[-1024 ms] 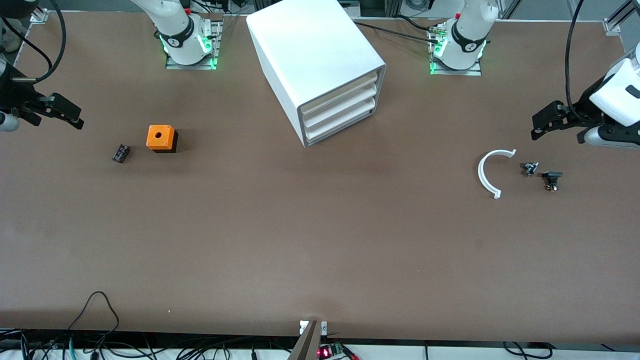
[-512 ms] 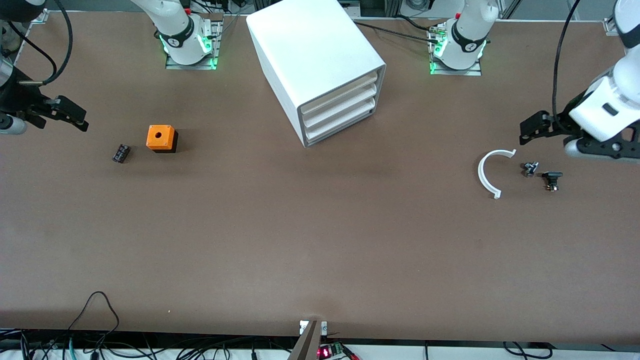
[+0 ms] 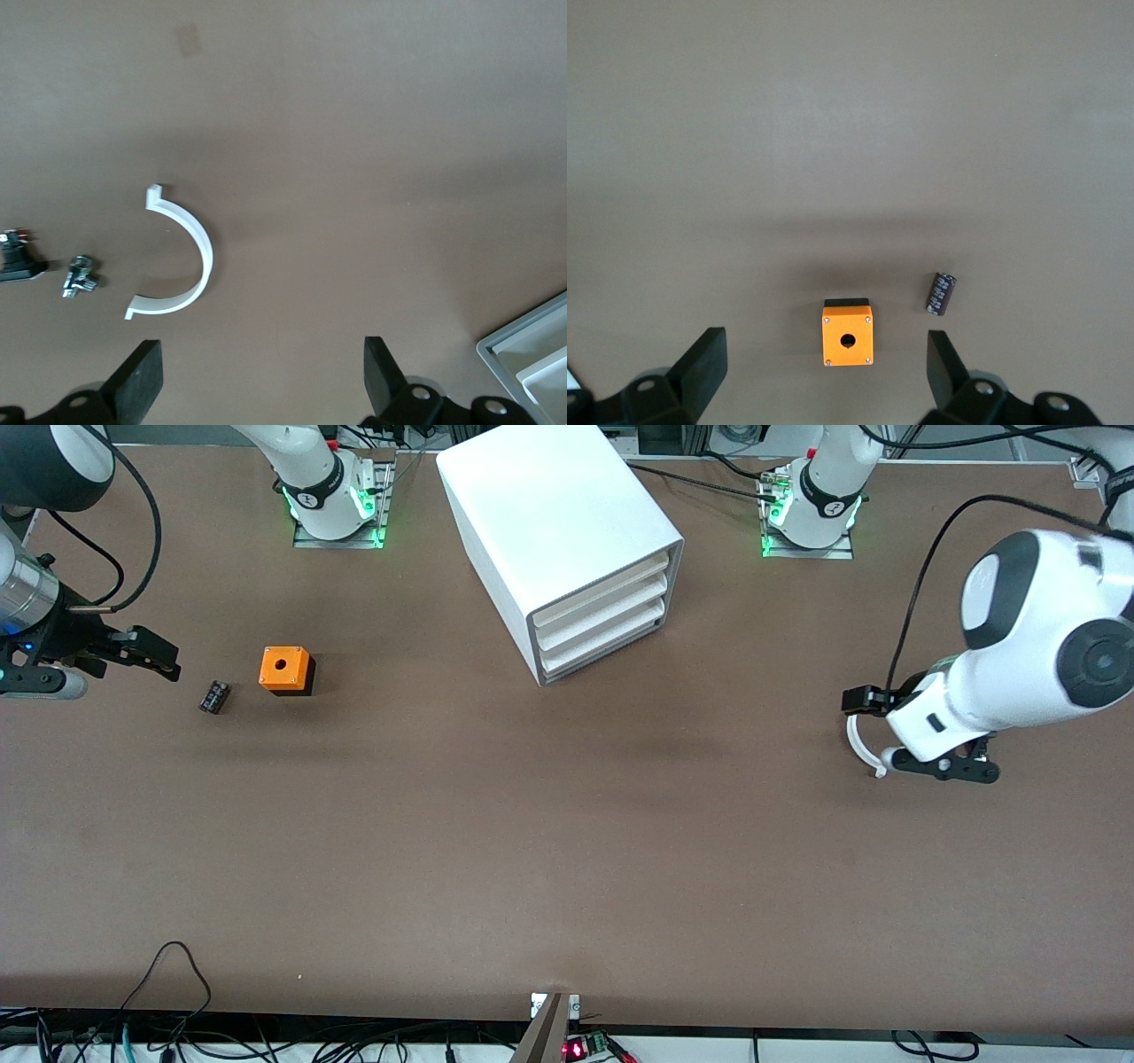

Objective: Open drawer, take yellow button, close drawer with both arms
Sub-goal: 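Reach the left gripper to the white cabinet's drawer front and grasp it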

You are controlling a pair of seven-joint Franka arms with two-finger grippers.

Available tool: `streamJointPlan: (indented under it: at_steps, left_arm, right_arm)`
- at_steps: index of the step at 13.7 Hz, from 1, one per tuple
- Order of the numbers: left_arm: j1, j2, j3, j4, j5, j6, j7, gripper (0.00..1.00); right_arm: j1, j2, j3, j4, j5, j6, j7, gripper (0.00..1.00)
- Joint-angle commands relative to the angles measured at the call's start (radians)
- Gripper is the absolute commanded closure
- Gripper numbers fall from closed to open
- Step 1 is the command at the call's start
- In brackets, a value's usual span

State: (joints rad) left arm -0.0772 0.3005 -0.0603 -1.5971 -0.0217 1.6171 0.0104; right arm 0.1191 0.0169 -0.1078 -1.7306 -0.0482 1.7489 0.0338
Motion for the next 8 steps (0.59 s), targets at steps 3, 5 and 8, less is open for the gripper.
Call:
streamJointPlan:
  at_steps: [3,5,8]
  left_arm:
    - [0.004,0.064,0.002,-0.079,-0.327,-0.026,0.143,0.00]
    - [0.002,0.103,0.001,-0.128,-0.481,-0.028,0.204,0.00]
    - [-0.004,0.143,-0.027,-0.258,-0.737,-0.034,0.388,0.00]
  right_arm:
    - [0.014,0.000,0.006,0.020,-0.009,-0.015,0.006,0.00]
    - [0.023,0.001,0.008,0.025,-0.010,-0.017,0.006,0.00]
    - [0.024,0.001,0.008,0.025,-0.010,-0.017,0.003,0.00]
